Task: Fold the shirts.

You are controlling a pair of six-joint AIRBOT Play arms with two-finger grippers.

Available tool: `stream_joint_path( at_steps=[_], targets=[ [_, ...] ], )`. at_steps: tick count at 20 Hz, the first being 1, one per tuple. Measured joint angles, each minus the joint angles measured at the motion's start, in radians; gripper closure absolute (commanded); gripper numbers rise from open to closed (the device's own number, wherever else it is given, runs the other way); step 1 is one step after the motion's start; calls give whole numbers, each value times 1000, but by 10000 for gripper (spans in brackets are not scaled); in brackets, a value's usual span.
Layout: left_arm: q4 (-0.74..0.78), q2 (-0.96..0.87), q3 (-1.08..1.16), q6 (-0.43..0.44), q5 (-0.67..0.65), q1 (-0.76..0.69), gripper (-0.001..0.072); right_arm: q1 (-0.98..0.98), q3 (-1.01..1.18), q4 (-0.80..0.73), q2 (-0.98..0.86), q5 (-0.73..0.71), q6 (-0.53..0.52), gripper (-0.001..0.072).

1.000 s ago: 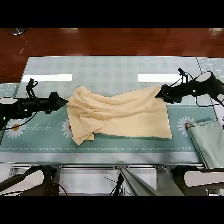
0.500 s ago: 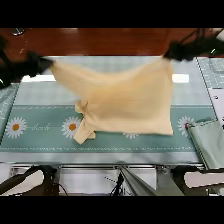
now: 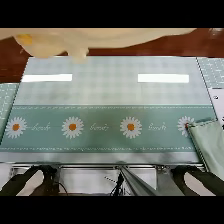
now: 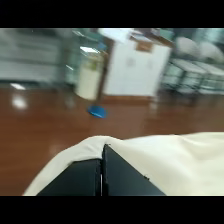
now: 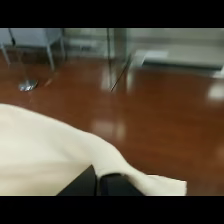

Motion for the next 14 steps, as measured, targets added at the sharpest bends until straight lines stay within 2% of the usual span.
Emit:
stream_joint_path(
  at_steps=[6, 10, 14],
  targets=[
    [287, 253, 16, -44, -78, 0, 690, 0, -18, -102, 254, 90, -9, 690],
    [354, 330, -40, -57, -246, 0, 689, 0, -87, -123, 325, 167, 10, 690],
    [369, 348, -232, -66, -379, 0, 689, 0, -314, -99, 344, 208, 16, 690]
  ],
)
